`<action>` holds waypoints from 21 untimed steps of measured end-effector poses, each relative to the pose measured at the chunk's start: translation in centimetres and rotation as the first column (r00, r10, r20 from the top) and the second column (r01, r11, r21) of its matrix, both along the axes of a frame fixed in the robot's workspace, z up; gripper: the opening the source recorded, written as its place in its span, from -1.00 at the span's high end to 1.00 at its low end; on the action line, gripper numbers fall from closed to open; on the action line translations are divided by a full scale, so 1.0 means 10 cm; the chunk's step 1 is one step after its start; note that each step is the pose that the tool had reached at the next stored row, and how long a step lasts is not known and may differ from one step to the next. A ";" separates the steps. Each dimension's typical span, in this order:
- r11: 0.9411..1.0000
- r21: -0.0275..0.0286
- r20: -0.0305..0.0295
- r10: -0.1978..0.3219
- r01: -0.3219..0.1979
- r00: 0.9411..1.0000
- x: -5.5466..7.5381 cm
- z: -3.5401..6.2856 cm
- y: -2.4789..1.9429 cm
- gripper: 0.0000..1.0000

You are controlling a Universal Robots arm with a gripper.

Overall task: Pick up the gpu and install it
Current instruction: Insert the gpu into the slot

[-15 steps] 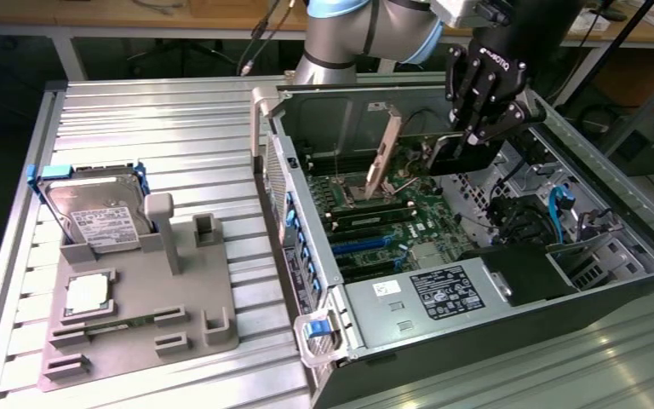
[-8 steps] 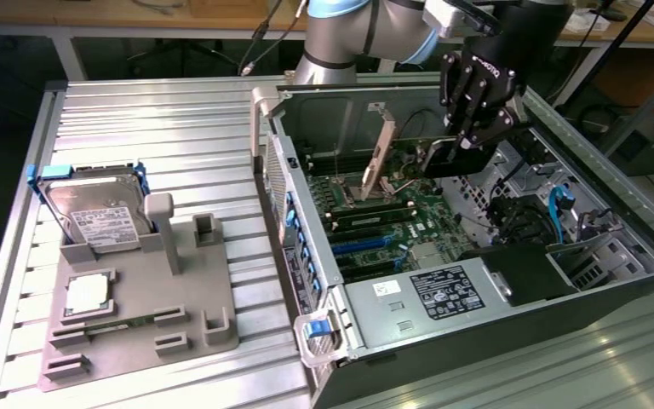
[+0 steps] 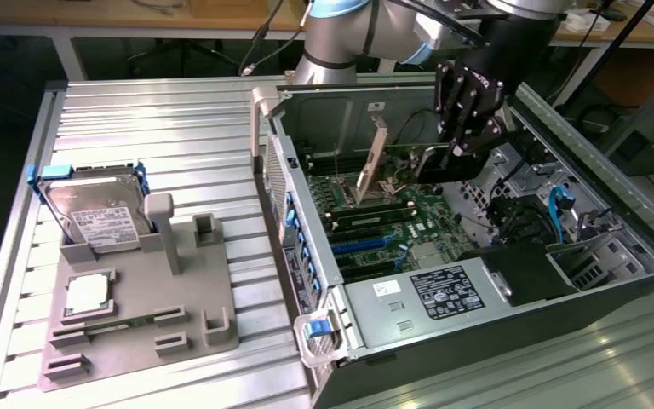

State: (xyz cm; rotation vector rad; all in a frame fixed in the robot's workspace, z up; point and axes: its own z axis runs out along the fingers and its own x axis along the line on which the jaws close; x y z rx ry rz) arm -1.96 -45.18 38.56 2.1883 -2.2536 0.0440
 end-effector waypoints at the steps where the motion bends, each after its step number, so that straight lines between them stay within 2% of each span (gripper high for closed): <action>1: 1.000 -0.001 0.000 -0.001 0.001 1.000 0.00 -0.004 0.000 0.46; 3: 1.000 0.000 0.000 -0.001 0.001 1.000 0.00 -0.018 0.000 0.46; 4: 1.000 -0.001 0.000 -0.001 0.001 1.000 -0.01 -0.102 -0.001 0.46; 5: 1.000 -0.001 0.000 -0.001 0.001 1.000 -0.07 -0.192 -0.002 0.46; 6: 1.000 -0.001 0.000 -0.001 0.001 1.000 -0.13 -0.244 -0.002 0.46; 8: 1.000 -0.001 0.000 -0.001 0.001 1.000 -0.32 -0.420 -0.003 0.46; 10: 1.000 -0.001 0.000 0.002 -0.002 1.000 -0.34 -0.558 -0.003 0.46; 12: 1.000 -0.001 0.000 0.003 -0.003 1.000 -0.34 -0.593 -0.003 0.46; 13: 1.000 -0.001 0.000 0.008 -0.008 1.000 -0.37 -0.697 -0.004 0.46; 21: 1.000 -0.001 0.000 0.012 -0.012 1.000 -0.47 -0.913 -0.008 0.46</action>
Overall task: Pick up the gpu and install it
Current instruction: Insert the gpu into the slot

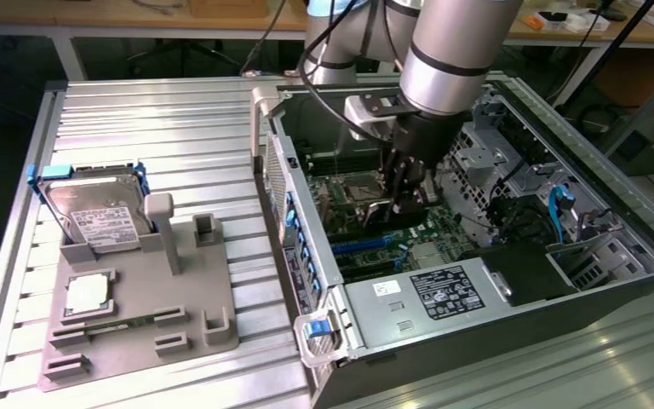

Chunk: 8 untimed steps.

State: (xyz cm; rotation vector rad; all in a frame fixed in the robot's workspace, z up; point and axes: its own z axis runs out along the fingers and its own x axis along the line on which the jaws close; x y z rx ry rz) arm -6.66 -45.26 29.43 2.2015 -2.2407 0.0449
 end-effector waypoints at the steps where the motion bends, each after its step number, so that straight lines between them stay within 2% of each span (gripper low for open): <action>1: 1.000 0.000 0.000 0.000 0.000 1.000 -0.01 -0.017 0.000 0.46; 5: 1.000 0.000 0.000 0.000 0.000 1.000 -0.06 -0.107 -0.001 0.46; 8: 1.000 0.000 0.000 0.000 0.000 1.000 -0.07 -0.120 -0.001 0.46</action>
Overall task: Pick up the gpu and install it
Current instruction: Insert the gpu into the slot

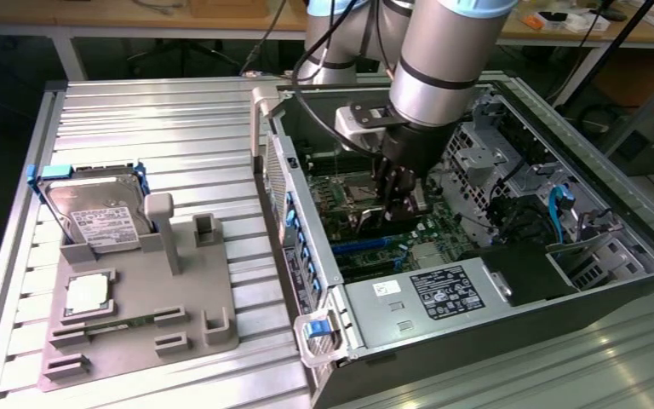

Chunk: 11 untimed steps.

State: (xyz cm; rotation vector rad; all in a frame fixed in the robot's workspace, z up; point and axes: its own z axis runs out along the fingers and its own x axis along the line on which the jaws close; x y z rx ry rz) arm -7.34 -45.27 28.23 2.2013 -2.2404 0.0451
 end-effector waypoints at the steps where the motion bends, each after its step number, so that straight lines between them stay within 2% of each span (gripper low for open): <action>1: 1.000 0.000 0.000 0.000 0.000 1.000 0.00 -0.001 0.000 0.46; 3: 1.000 0.000 0.000 0.000 0.000 1.000 0.00 -0.014 0.000 0.46; 8: 1.000 0.000 0.001 0.000 0.000 1.000 -0.01 -0.133 0.000 0.46; 11: 1.000 0.000 0.003 0.001 -0.001 1.000 -0.02 -0.157 0.000 0.46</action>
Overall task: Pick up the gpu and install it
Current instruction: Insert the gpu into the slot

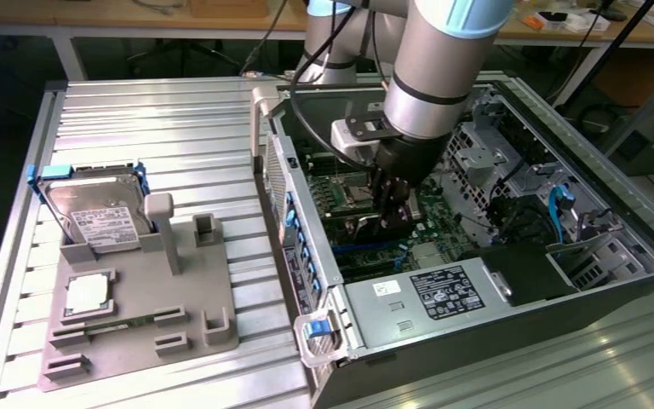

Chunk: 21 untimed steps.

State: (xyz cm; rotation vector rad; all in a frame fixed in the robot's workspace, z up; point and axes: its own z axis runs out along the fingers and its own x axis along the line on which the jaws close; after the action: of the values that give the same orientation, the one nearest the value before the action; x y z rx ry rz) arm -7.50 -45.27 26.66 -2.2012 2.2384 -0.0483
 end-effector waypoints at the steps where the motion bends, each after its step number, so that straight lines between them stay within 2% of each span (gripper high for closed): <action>1: 1.000 0.000 0.000 0.000 0.000 1.000 0.00 0.000 0.000 0.46; 7: 1.000 0.000 0.001 0.002 -0.002 1.000 0.00 -0.001 0.000 0.46; 8: 1.000 0.000 0.005 0.005 -0.005 1.000 0.00 -0.002 0.002 0.46; 10: 1.000 0.000 0.027 0.011 -0.011 1.000 0.00 -0.002 0.003 0.46; 11: 1.000 0.000 0.031 0.012 -0.012 0.999 0.00 -0.002 0.003 0.46; 13: 1.000 0.000 0.031 0.012 -0.012 0.999 -0.01 -0.001 0.003 0.46; 15: 1.000 0.000 0.027 0.012 -0.012 1.000 -0.01 -0.001 0.003 0.46; 17: 1.000 0.002 -0.007 0.012 -0.012 1.000 -0.02 0.000 0.003 0.46; 21: 1.000 0.002 -0.007 0.012 -0.012 1.000 -0.01 -0.001 0.004 0.46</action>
State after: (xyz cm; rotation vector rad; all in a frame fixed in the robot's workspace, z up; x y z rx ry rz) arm -7.65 -45.23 26.65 -2.2167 2.2277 -0.0380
